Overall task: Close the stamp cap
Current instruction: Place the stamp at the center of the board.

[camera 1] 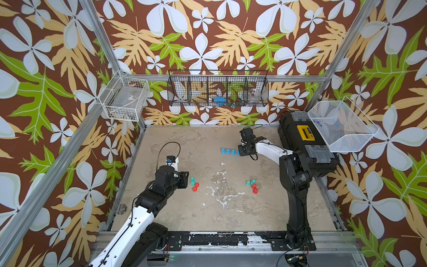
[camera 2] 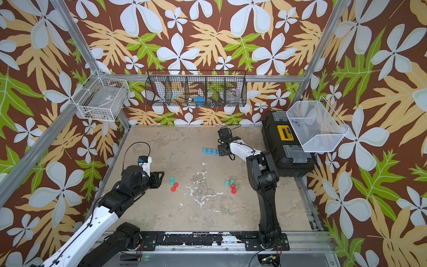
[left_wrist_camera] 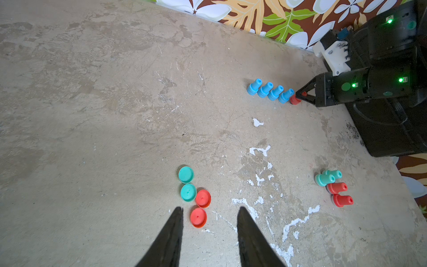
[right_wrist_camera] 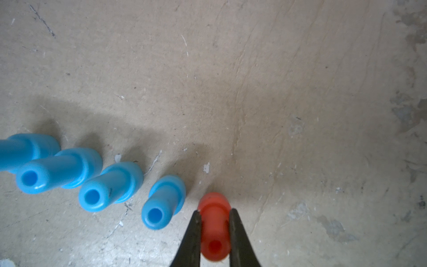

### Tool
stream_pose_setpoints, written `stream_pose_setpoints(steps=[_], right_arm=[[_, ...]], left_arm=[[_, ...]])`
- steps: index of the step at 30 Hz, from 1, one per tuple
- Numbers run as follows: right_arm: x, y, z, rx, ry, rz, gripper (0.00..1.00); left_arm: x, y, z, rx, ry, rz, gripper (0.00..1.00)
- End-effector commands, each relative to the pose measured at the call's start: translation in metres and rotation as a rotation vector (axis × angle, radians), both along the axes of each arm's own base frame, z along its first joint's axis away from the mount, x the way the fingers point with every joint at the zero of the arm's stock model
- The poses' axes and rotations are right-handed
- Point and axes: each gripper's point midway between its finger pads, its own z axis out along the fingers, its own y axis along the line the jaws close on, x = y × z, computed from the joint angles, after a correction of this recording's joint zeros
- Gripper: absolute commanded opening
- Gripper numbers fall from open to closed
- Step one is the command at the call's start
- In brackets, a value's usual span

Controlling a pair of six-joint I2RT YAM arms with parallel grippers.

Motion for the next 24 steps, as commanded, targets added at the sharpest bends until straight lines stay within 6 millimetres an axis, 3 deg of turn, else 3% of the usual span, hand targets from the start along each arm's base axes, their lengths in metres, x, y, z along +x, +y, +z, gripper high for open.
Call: stream_pose_setpoints(steps=[1,20,24], right_arm=[[-0.001,0.000,0.001,-0.004,0.007,-0.003,0.17],[-0.003,0.001,0.009,0.006,0.009,0.001,0.28],[-0.004,0.001,0.018,0.019,-0.012,-0.003,0.28]], left_arm=[[0.002,0.001,0.003,0.006,-0.013,0.005,0.42],[0.001,0.002,0.003,0.005,-0.015,0.008,0.42],[0.001,0.002,0.003,0.007,-0.014,0.010,0.42]])
